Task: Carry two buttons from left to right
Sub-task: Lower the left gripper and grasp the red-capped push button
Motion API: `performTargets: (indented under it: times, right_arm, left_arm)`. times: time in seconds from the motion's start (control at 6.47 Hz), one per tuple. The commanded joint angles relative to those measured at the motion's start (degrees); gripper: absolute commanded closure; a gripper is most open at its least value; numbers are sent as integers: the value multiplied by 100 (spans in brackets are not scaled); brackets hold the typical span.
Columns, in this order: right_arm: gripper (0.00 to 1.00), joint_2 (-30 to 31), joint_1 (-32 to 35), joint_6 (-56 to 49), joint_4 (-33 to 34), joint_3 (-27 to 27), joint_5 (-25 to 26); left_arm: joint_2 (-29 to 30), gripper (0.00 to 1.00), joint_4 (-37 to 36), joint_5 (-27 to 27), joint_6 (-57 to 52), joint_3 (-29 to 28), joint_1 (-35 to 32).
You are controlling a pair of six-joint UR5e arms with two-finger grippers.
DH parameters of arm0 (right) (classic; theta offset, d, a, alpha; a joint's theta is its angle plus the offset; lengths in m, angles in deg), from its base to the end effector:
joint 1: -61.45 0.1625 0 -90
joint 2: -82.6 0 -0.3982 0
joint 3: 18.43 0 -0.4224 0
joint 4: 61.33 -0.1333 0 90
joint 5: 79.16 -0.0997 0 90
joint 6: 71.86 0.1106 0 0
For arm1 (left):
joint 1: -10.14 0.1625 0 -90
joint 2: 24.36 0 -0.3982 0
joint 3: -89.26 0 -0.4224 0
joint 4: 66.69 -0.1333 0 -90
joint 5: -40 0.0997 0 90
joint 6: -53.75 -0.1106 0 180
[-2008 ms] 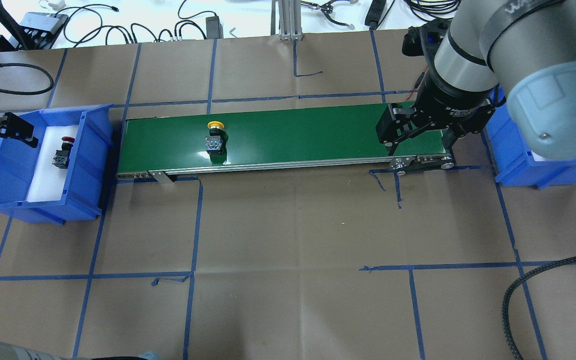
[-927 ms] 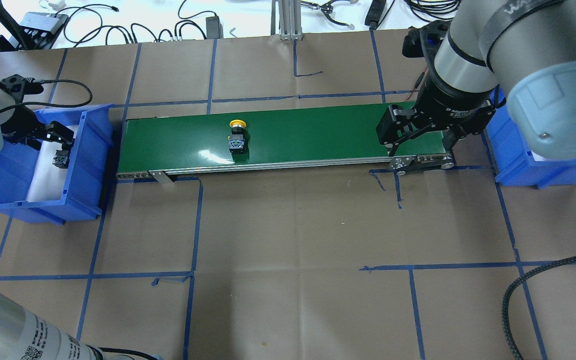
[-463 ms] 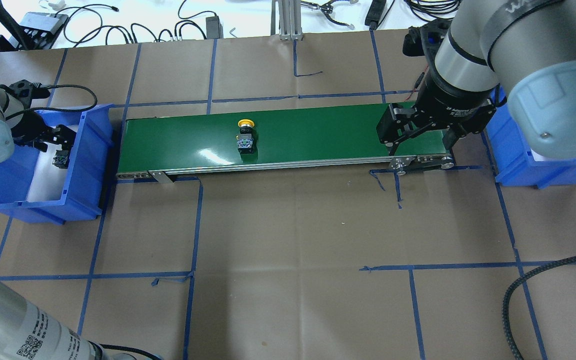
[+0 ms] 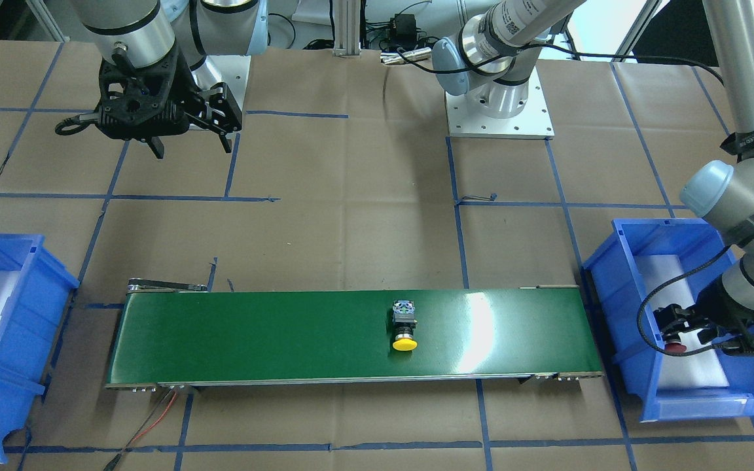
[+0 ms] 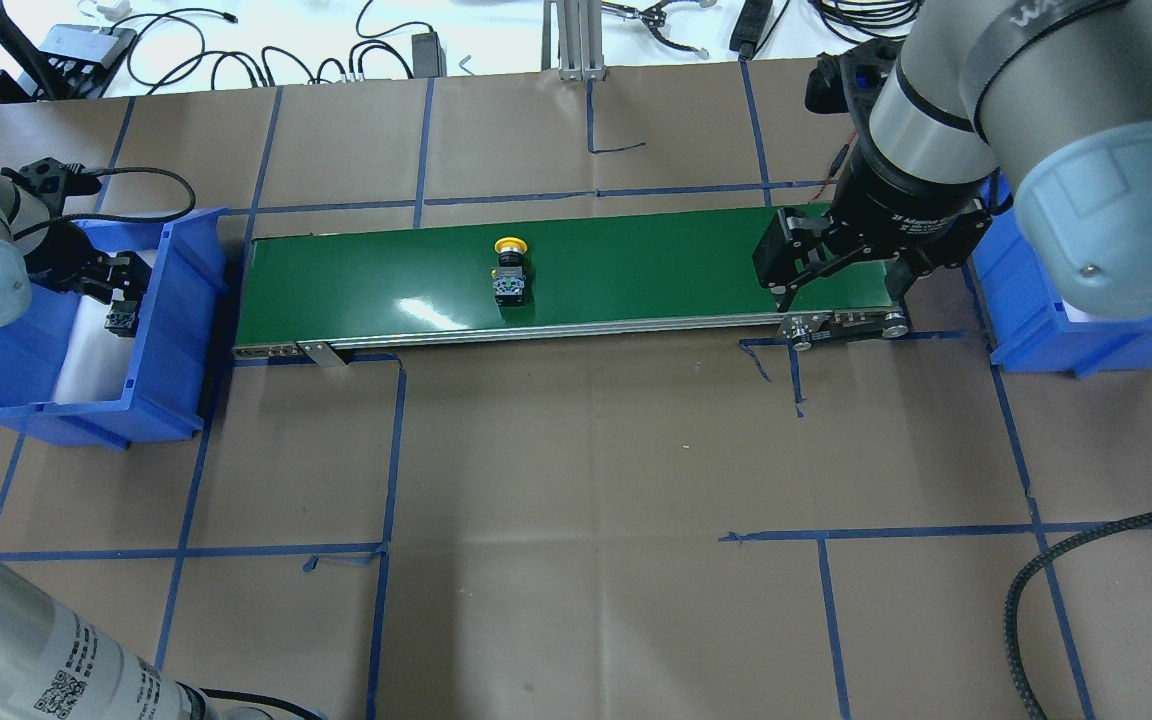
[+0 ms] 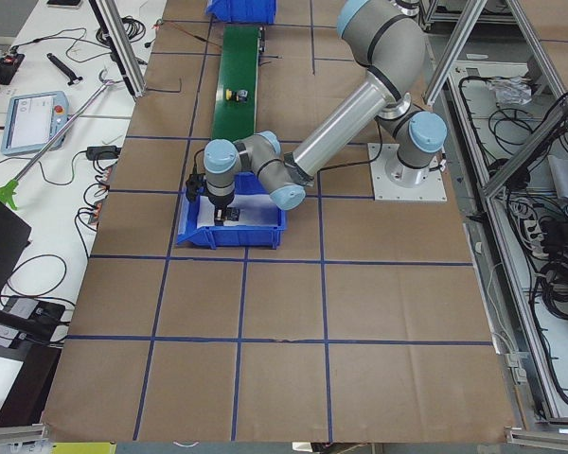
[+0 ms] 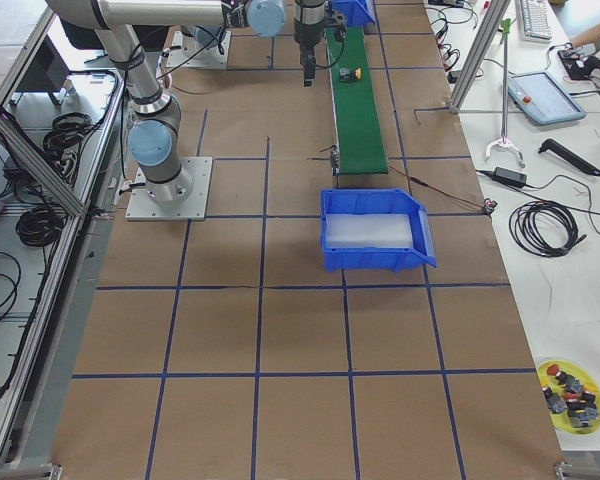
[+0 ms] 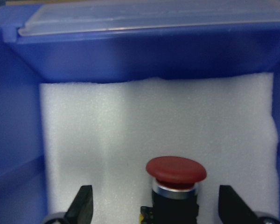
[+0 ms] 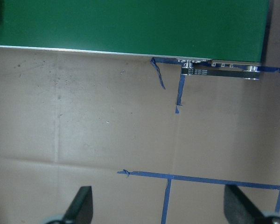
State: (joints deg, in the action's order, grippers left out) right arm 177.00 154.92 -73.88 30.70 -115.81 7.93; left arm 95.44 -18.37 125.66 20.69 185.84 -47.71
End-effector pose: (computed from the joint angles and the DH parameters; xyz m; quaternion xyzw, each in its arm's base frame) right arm 0.1683 -0.4798 0.4255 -0.0477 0.9985 0.0086 0.0253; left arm 0.2246 -0.6235 0.1569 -0.0097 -0.9982 0.0593 0.0070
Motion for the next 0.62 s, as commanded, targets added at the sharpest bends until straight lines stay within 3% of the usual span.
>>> performTargets:
  times: [0.0, 0.31, 0.46]
  right_arm:
    - [0, 0, 5, 0, 0, -1, 0]
    - [0, 0, 5, 0, 0, -1, -9]
    - [0, 0, 5, 0, 0, -9, -9]
  left_arm:
    - [-88, 92, 64, -145, 106, 1, 2]
    - [-490, 97, 500, -137, 80, -60, 2]
    - [-754, 97, 1208, -111, 71, -348, 11]
